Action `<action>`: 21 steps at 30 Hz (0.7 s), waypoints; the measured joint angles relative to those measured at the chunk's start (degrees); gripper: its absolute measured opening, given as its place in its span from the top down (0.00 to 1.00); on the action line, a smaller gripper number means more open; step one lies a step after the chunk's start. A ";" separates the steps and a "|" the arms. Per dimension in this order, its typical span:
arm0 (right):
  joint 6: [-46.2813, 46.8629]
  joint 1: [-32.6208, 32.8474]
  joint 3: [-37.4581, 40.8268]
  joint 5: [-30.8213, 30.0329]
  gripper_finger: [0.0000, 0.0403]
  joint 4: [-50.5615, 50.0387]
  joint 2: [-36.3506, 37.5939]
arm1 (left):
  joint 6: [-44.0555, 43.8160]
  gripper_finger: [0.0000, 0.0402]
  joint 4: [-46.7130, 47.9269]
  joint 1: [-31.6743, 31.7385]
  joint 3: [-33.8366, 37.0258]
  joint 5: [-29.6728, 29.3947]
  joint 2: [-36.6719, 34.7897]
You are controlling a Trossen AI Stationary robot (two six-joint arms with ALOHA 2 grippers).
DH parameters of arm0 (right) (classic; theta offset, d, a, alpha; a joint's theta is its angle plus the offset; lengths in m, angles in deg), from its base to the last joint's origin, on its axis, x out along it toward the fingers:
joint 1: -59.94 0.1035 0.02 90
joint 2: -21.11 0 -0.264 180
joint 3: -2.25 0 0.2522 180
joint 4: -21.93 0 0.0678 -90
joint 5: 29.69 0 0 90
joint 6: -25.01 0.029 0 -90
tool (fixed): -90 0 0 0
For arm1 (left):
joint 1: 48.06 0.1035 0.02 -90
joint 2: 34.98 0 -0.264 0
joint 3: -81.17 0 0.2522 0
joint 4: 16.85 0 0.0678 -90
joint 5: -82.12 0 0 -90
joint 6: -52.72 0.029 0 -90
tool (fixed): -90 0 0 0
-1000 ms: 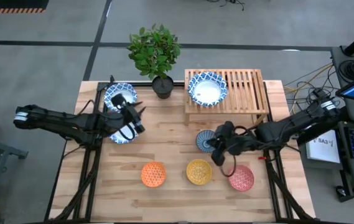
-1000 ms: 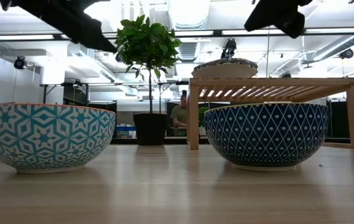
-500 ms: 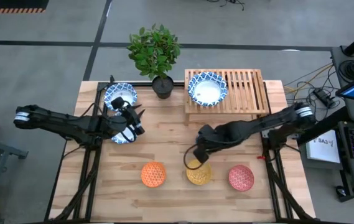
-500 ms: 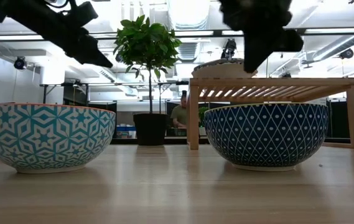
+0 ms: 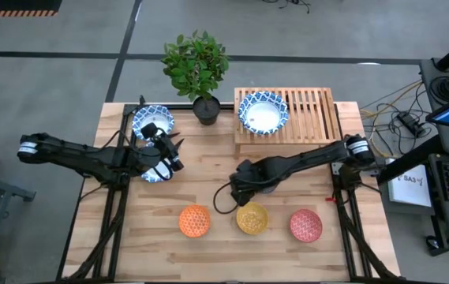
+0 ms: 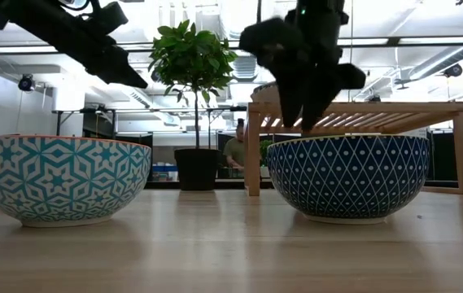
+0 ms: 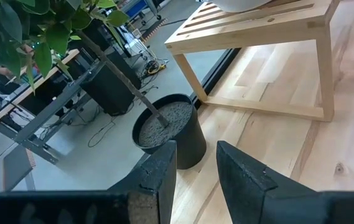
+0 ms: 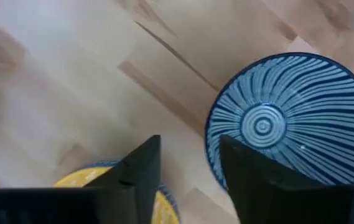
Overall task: Place and stack bowls onto a shelf
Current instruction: Put the blue bowl on the shelf
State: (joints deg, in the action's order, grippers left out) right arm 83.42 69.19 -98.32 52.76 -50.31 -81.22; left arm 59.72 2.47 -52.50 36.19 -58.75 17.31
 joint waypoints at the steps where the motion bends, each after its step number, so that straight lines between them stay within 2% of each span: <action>1: 0.04 -0.16 -0.02 0.02 0.57 -0.30 -0.44 | 0.00 0.76 0.02 0.00 0.00 0.00 0.00; 7: 0.06 -0.32 -0.02 -1.46 0.53 -0.46 -4.25 | -0.02 0.76 0.02 0.00 0.00 0.02 0.00; 21: -0.55 -0.52 -0.02 -2.03 0.58 0.28 -11.88 | -0.04 0.76 0.02 0.00 0.00 0.05 0.00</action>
State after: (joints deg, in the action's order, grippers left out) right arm 82.87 68.67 -98.34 50.73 -50.03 -93.10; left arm 59.68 2.49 -52.50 36.19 -58.70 17.31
